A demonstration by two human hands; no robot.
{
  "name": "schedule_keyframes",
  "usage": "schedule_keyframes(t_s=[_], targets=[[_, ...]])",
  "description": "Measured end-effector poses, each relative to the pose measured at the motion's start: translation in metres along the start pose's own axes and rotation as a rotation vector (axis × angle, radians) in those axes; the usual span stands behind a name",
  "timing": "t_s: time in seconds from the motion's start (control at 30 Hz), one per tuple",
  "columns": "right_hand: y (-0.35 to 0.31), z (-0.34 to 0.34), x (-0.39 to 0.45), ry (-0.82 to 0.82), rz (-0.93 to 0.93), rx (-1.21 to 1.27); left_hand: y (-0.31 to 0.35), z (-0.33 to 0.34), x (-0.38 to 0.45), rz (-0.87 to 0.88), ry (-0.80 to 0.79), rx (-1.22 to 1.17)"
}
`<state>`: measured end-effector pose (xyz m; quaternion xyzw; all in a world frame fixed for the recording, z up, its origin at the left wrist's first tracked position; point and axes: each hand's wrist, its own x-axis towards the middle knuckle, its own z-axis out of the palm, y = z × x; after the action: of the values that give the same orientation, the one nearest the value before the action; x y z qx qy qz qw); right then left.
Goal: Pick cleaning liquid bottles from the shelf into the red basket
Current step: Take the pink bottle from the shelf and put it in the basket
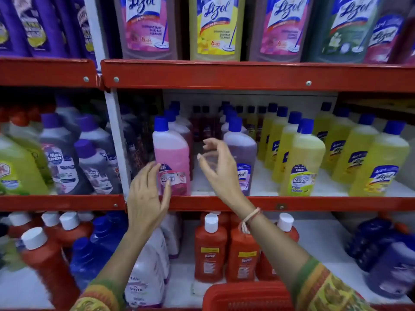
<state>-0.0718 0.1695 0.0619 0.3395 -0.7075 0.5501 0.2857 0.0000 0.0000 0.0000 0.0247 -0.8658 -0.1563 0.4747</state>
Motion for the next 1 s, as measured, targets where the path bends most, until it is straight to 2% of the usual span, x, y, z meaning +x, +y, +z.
schedule_keyframes(t_s=[0.07, 0.17, 0.23, 0.33, 0.43, 0.7, 0.8, 1.0], targets=[[0.004, 0.018, 0.002, -0.154, 0.152, 0.035, -0.017, 0.004, -0.01, -0.094, -0.034, -0.046], [0.019, 0.049, 0.008, -0.301, 0.392, 0.134, -0.044, 0.017, -0.028, -0.097, -0.142, 0.02], [0.027, 0.065, 0.012, -0.324, 0.512, 0.22, -0.053, 0.022, -0.028, -0.04, -0.203, 0.089], [0.032, 0.079, 0.01, -0.303, 0.588, 0.333, -0.059, 0.026, -0.028, 0.008, -0.248, 0.159], [0.03, 0.085, 0.002, -0.187, 0.537, 0.323, -0.062, 0.028, -0.029, 0.008, -0.289, 0.191], [-0.021, 0.061, -0.013, 0.101, 0.18, -0.056, -0.06, 0.026, -0.026, -0.022, -0.34, 0.209], [-0.033, 0.044, -0.019, 0.19, 0.104, -0.155, -0.047, 0.027, -0.025, -0.036, -0.371, 0.202], [-0.052, 0.011, -0.033, 0.234, 0.035, -0.283, -0.013, 0.044, -0.025, -0.012, -0.451, 0.166]])
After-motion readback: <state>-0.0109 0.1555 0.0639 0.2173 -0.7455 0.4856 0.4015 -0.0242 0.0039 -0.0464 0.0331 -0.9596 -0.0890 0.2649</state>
